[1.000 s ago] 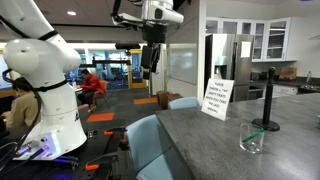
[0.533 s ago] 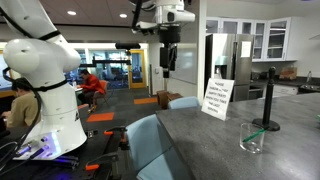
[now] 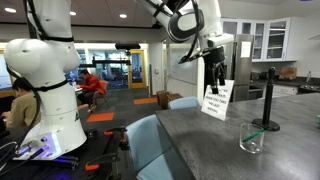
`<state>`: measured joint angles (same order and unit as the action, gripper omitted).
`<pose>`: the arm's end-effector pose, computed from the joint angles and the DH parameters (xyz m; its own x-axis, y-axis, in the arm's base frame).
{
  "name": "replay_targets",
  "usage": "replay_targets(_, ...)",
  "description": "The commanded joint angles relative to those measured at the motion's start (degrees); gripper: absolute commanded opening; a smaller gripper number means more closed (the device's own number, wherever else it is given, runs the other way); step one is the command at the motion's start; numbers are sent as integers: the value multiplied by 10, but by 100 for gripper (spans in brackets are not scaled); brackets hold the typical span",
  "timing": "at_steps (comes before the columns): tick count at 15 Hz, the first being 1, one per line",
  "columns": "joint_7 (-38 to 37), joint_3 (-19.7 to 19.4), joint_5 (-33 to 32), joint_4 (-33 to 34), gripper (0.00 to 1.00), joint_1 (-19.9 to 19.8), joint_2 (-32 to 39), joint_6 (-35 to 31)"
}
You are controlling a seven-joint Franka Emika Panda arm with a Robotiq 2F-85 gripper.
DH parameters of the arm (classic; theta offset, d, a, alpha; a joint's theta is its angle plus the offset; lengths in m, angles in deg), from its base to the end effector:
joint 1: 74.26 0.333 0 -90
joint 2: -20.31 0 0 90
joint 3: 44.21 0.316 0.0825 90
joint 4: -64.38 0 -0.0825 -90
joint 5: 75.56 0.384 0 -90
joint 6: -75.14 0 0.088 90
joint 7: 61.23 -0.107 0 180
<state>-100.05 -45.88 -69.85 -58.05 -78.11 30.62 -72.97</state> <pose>0.5860 -0.0581 0.3493 0.6375 -0.7532 0.1619 -0.7215 -0.6574 -0.2174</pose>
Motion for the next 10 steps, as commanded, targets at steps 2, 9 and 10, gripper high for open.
replay_targets(2,-126,-61,-41,146,100,47,138,17)
replay_targets(9,-165,-94,-22,309,86,70,276,67)
replay_targets(10,-166,-94,-21,323,77,70,288,75)
